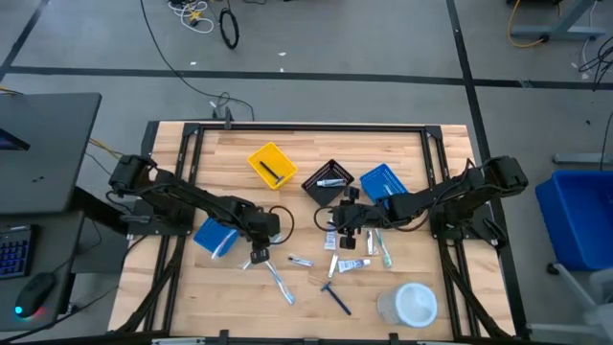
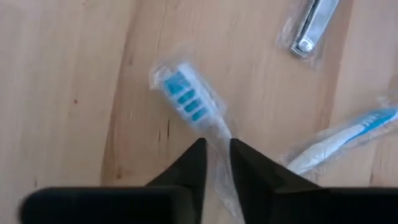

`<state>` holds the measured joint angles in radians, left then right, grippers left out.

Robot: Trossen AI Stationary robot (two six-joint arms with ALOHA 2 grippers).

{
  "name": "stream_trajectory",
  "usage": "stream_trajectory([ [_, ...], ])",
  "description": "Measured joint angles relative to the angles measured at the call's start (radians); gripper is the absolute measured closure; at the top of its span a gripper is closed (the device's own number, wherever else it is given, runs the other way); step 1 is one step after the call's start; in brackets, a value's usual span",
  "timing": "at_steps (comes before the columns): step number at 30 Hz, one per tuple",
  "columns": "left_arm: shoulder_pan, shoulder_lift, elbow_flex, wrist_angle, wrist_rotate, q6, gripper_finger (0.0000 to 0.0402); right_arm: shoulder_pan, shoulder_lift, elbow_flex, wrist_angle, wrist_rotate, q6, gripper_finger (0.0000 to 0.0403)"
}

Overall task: Pick & Place Travel size toiletries
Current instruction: Put the blue toothbrush into the left blue bin

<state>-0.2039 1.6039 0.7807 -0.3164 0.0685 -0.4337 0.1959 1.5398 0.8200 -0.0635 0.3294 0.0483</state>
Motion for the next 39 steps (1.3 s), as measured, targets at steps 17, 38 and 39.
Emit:
stream_trajectory([
  [17, 0.0, -0.023, 0.161, -0.107, -0.022, 0.062, 0.0397, 0.0, 0.0, 0.0, 0.0, 0.0, 0.0, 0.0244],
  [38, -0.011, -0.092, 0.612, -1.144, -0.261, -0.237, 0.0398, 0.0, 0.0, 0.0, -0.007, 0.0, 0.0, 0.0263],
  [39, -0.011, -0.094, 0.598, -1.157, -0.251, -0.264, 0.0397, 0.0, 0.0, 0.0, -0.007, 0.0, 0.0, 0.0264],
])
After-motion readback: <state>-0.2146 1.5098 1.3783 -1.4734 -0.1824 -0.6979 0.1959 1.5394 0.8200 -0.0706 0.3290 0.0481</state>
